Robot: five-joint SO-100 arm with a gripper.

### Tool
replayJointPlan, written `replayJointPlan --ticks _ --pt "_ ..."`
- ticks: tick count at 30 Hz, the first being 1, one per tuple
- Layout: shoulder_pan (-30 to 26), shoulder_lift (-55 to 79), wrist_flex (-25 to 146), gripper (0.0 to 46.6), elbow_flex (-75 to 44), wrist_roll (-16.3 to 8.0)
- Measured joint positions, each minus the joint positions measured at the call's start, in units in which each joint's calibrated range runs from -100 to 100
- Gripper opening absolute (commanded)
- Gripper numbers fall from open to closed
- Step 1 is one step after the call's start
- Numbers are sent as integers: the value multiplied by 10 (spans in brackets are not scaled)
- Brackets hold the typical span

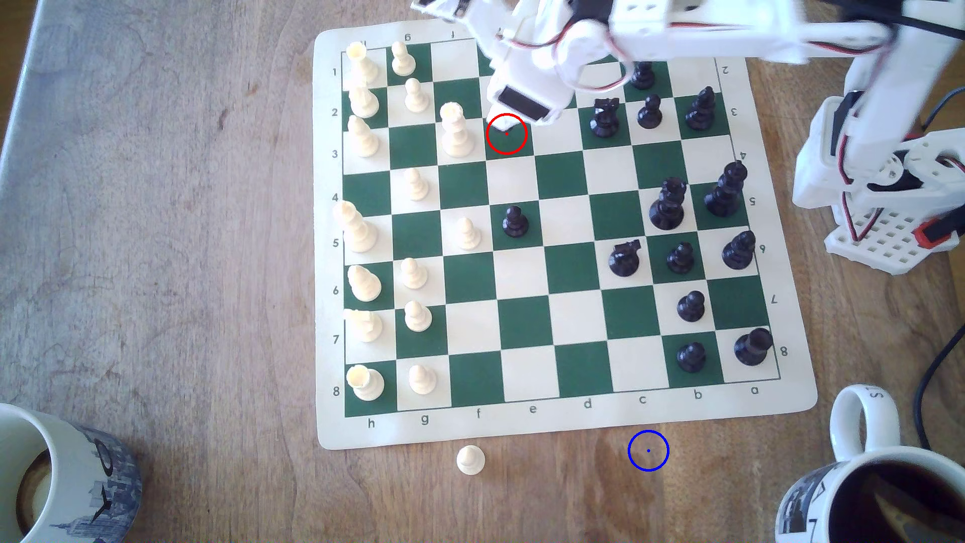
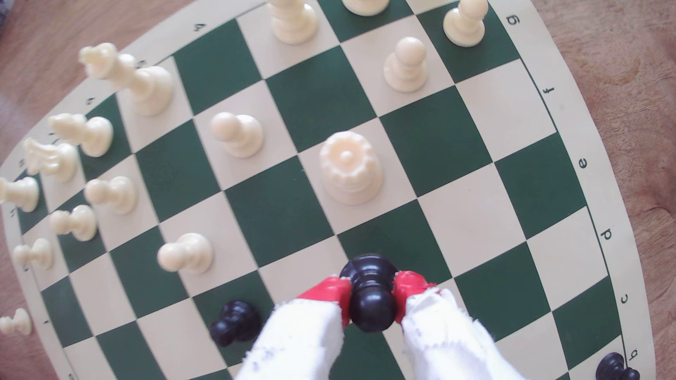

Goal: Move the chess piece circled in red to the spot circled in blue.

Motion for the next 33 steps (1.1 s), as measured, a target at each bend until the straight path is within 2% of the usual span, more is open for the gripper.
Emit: replayJointPlan --ticks 5,13,23,31,33 --pt "-44 -135 92 2 8 0" --pt "-195 -243 129 2 63 6" --pt "-369 -241 95 4 82 11" --pt "-452 -163 -59 3 208 11" --pt "-453 -151 -86 3 220 11"
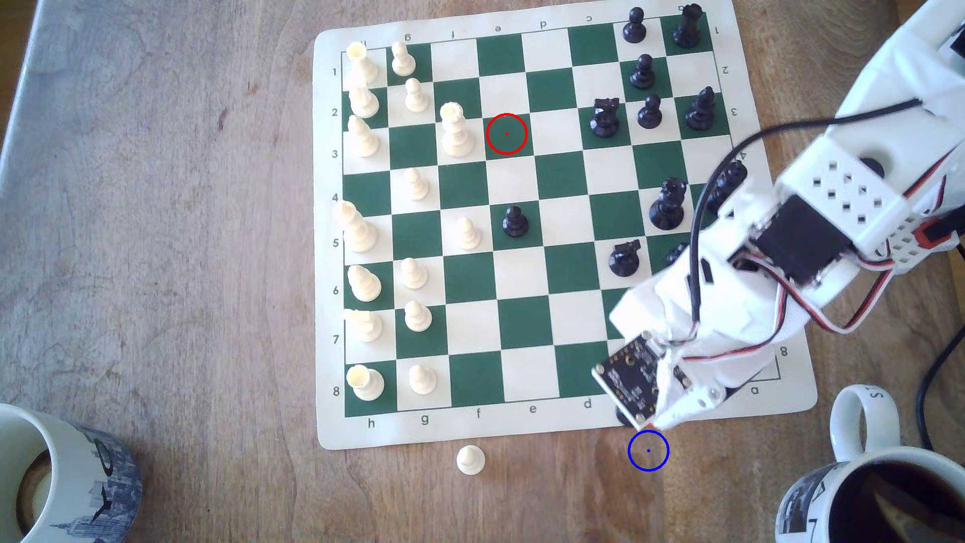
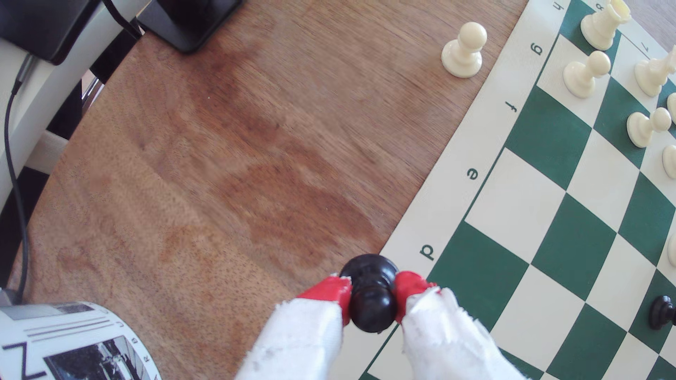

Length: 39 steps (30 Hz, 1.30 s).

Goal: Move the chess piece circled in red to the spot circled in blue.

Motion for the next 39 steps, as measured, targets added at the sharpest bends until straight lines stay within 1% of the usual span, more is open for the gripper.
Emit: replayJointPlan --ticks 11,23,26,27,28,29,30,32,34,36,39 --pt "-42 57 -91 6 68 -4" --pt "-44 113 -115 12 68 -2" --pt "-44 116 -115 20 67 -1" --pt "-44 116 -115 36 67 -1" --pt "-44 116 -115 61 67 -1" --pt "-44 116 -115 114 67 -1" --pt "-44 118 -115 135 67 -1" --pt "-44 118 -115 159 67 0" --pt "-44 119 -115 172 67 -2" --pt "-44 119 -115 182 67 -2" --pt "-40 115 -92 182 67 -2"
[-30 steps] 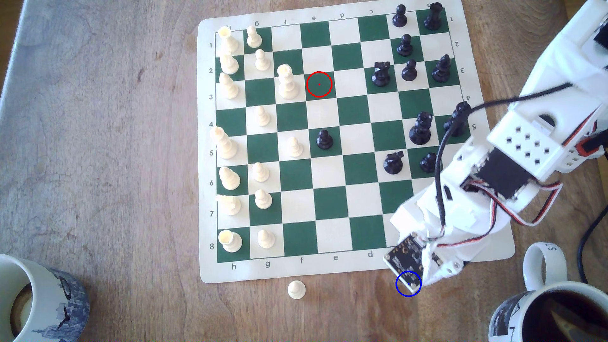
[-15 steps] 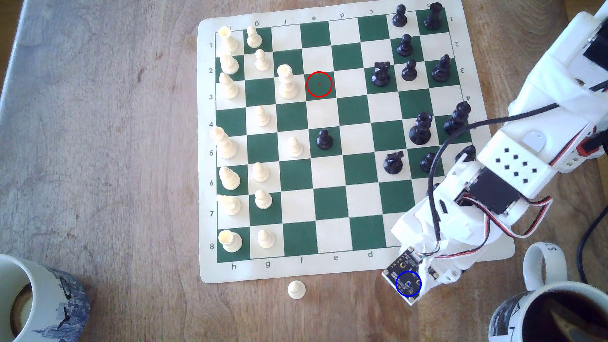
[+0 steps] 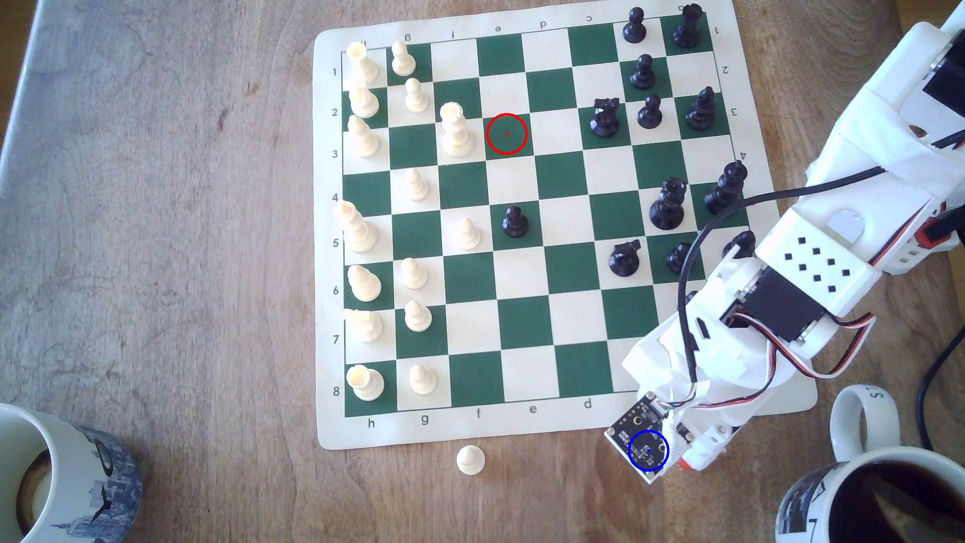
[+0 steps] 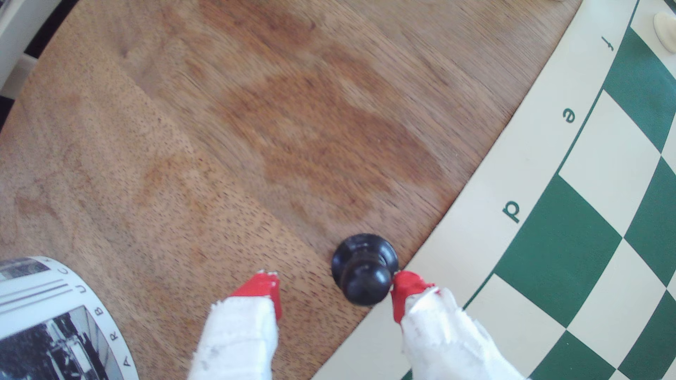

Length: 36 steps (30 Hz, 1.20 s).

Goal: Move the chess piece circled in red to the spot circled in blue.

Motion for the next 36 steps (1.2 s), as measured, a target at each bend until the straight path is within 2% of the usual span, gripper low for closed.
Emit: replayJointPlan --ticks 11,15,19,20,21,22,26,28,31,32,33,36 --pt "45 -189 176 182 0 -1" --pt "72 -269 210 182 39 1" --pt "202 -367 90 137 150 3" --pt "267 -390 11 133 199 9" --pt "298 -397 -25 129 213 7" --pt "330 -420 -85 129 244 15" --pt "363 -474 -216 124 311 22" --pt "376 -495 -286 97 341 21" --pt "395 -542 -389 83 392 26" --pt "397 -560 -413 61 410 26" --pt "397 -578 -437 12 426 25" --pt "423 -629 -502 2 448 25"
